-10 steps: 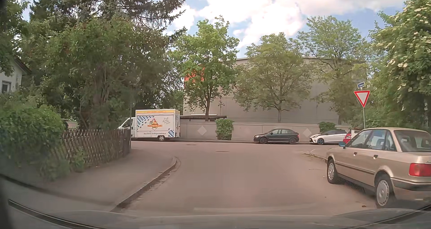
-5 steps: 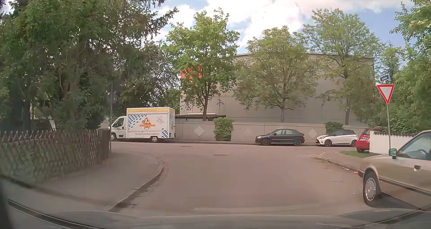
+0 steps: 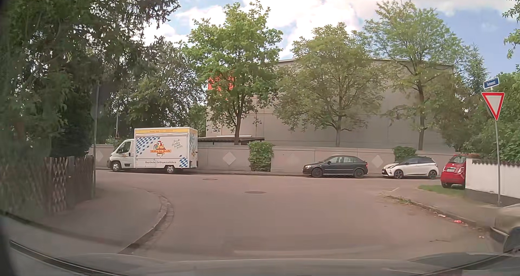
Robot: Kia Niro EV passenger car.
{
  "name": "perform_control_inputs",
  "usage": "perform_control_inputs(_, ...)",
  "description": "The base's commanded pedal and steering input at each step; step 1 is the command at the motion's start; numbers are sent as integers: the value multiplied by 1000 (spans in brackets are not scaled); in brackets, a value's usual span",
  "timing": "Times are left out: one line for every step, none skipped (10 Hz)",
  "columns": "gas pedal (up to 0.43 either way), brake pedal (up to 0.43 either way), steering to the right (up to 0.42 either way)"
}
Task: Follow the waypoints while adhering to traffic rules and regulations
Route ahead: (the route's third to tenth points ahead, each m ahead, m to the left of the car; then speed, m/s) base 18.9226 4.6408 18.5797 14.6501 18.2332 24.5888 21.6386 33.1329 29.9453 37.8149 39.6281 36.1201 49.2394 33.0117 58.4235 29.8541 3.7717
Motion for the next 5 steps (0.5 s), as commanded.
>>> perform_control_inputs(0, 171, 39)
perform_control_inputs(0, 177, 25)
perform_control_inputs(0, 177, 11)
perform_control_inputs(0, 177, -6)
perform_control_inputs(0, 177, -24)
